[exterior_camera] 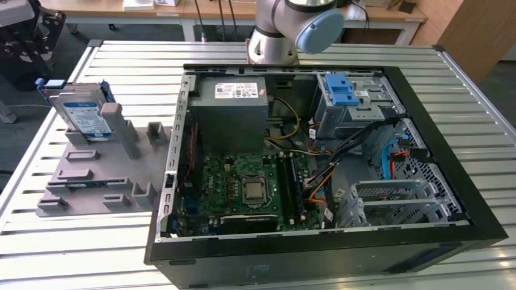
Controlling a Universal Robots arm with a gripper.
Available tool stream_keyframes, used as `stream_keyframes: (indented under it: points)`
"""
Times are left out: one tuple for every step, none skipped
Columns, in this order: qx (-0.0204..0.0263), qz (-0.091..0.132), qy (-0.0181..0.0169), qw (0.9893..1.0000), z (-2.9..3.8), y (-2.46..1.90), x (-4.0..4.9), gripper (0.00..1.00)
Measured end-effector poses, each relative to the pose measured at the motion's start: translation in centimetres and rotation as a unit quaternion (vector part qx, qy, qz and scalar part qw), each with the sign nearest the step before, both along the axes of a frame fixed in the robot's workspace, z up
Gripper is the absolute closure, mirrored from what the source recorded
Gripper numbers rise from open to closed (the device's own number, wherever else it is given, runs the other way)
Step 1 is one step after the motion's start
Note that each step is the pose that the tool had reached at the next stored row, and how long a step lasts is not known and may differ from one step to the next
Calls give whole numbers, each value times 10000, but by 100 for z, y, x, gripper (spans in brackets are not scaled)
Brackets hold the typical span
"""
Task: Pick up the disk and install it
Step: 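Pick up the disk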
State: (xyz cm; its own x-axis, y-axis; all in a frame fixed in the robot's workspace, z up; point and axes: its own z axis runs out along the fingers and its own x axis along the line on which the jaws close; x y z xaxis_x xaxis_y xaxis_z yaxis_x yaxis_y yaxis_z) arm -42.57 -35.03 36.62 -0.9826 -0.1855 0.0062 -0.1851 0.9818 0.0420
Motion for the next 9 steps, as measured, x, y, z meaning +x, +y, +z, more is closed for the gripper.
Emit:
stream_keyframes:
  points:
    - [0,19,0,10000,0,0,0,89]
    - [0,38,-1,10000,-1,0,-1,89]
    - [0,56,-1,10000,-1,0,-1,89]
    - [0,75,0,10000,0,0,-1,89]
    - [0,96,0,10000,0,0,-2,89]
    - [0,116,0,9999,0,0,-2,89]
    - [0,135,0,9999,0,0,-3,89]
    - [0,154,0,9999,0,0,-3,89]
    - [0,174,0,9998,0,0,-3,89]
